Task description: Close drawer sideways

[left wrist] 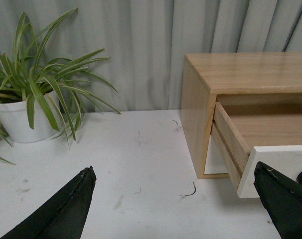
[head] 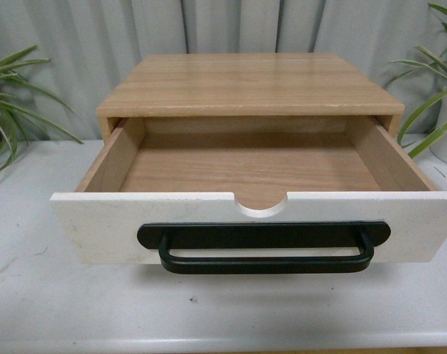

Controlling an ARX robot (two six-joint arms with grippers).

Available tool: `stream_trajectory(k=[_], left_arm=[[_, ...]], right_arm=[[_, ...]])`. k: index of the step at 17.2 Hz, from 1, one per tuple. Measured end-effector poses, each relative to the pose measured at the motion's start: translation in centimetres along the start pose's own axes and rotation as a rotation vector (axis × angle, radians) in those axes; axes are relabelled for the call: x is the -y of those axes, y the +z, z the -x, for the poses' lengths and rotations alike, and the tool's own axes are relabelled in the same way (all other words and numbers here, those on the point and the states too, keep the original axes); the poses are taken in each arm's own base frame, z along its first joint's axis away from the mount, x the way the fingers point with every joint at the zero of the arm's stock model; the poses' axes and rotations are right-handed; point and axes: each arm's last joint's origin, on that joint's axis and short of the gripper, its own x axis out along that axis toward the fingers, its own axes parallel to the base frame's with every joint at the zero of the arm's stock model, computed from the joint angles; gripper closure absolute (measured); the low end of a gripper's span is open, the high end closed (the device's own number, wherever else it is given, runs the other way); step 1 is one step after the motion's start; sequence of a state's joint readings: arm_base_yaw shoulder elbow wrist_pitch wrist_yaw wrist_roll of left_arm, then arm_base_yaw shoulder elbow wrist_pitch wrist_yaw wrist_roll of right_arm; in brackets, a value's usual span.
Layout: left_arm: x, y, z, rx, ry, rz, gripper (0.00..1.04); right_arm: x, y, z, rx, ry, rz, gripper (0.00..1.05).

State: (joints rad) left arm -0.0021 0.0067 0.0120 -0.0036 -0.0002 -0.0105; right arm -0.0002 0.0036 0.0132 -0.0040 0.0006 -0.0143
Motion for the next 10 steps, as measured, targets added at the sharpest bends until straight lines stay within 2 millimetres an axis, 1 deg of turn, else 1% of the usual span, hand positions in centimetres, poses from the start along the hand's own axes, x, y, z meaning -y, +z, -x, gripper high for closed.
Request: stream_trajectory(k=[10], left_arm=[[0.0, 0.0, 0.0, 0.0, 0.0, 0.0, 0.07]], right_arm=[[0.0, 0.0, 0.0, 0.0, 0.0, 0.0, 0.06]])
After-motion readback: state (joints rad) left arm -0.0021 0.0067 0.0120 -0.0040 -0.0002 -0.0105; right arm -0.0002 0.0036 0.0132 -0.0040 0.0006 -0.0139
